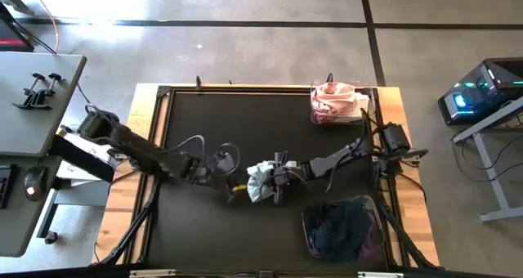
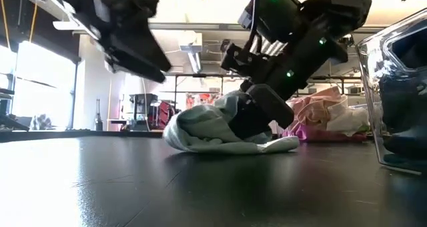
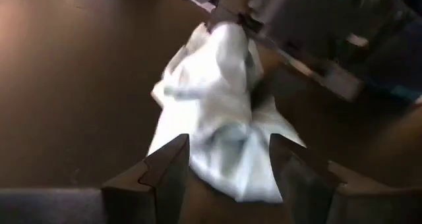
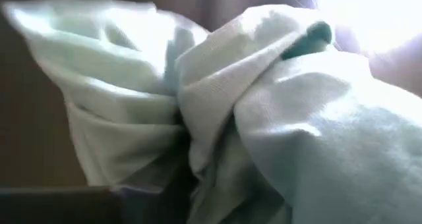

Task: Sort towels by color in basket
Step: Put the gray towel into the top transparent bin

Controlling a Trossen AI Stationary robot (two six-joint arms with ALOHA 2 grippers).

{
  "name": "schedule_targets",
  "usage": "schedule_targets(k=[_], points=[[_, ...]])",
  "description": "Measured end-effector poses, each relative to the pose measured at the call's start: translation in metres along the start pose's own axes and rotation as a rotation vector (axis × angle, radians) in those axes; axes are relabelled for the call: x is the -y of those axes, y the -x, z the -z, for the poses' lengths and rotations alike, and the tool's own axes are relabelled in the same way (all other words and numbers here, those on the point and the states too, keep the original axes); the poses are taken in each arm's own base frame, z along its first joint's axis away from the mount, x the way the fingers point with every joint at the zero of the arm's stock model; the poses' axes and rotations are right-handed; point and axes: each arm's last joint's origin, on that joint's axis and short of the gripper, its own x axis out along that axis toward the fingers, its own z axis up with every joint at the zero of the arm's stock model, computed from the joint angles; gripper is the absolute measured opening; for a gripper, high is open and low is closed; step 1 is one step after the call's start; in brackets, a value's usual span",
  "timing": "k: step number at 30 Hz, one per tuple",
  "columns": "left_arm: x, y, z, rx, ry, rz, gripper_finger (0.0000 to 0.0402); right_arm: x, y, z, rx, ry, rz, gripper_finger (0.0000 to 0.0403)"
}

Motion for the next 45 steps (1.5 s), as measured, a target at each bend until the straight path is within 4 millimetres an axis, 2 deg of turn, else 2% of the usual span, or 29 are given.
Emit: schedule_targets(k=[4, 8, 11, 15, 17, 20, 24, 26, 29, 31, 33, 36, 40, 43, 45], points=[[0.009, 0.015, 0.017, 0.001, -0.104, -0.092, 0.0191, 0.003, 0.001, 0.011, -0.056, -0.041, 0.025, 0.0109], [0.025, 0.021, 0.035, 0.053, -0.166, -0.14, 0.0188, 0.003, 0.004, 0.027, -0.109, -0.101, -0.011, 0.0023], [0.035, 0.018, 0.05, 0.079, -0.163, -0.164, 0.0188, 0.002, 0.024, 0.038, -0.222, -0.166, 0.161, 0.002], [0.043, 0.01, 0.072, 0.074, -0.144, -0.184, 0.0188, 0.001, 0.079, 0.04, -0.328, -0.124, 0.38, 0.0019], [0.044, 0.005, 0.083, 0.053, -0.159, -0.2, 0.0188, 0.01, 0.118, 0.02, -0.275, -0.167, 0.451, 0.0012], [0.045, -0.004, 0.091, 0.046, -0.141, -0.215, 0.0188, 0.039, 0.174, 0.009, -0.258, -0.23, 0.623, 0.0012], [0.044, -0.014, 0.096, 0.049, -0.131, -0.226, 0.0188, 0.088, 0.242, -0.003, -0.147, -0.359, 0.817, 0.0014], [0.045, -0.018, 0.094, 0.064, -0.126, -0.217, 0.0188, 0.111, 0.267, -0.001, -0.126, -0.373, 0.914, 0.0014], [0.042, -0.022, 0.091, 0.068, -0.15, -0.227, 0.0188, 0.142, 0.287, 0.001, -0.126, -0.367, 1.044, 0.0014], [0.042, -0.024, 0.086, 0.082, -0.152, -0.223, 0.0188, 0.161, 0.291, 0.004, -0.144, -0.362, 1.058, 0.0014], [0.041, -0.026, 0.082, 0.094, -0.167, -0.222, 0.0188, 0.179, 0.286, 0.007, -0.142, -0.366, 1.012, 0.0014], [0.041, -0.029, 0.076, 0.113, -0.175, -0.214, 0.0188, 0.203, 0.261, 0.022, -0.16, -0.361, 0.907, 0.0013], [0.041, -0.031, 0.072, 0.12, -0.153, -0.186, 0.0188, 0.232, 0.22, 0.059, -0.221, -0.448, 0.844, 0.0018], [0.042, -0.031, 0.072, 0.121, -0.148, -0.18, 0.0188, 0.244, 0.193, 0.088, -0.29, -0.537, 0.805, 0.0036], [0.042, -0.031, 0.072, 0.119, -0.151, -0.178, 0.0188, 0.251, 0.183, 0.101, -0.329, -0.575, 0.794, 0.0055]])
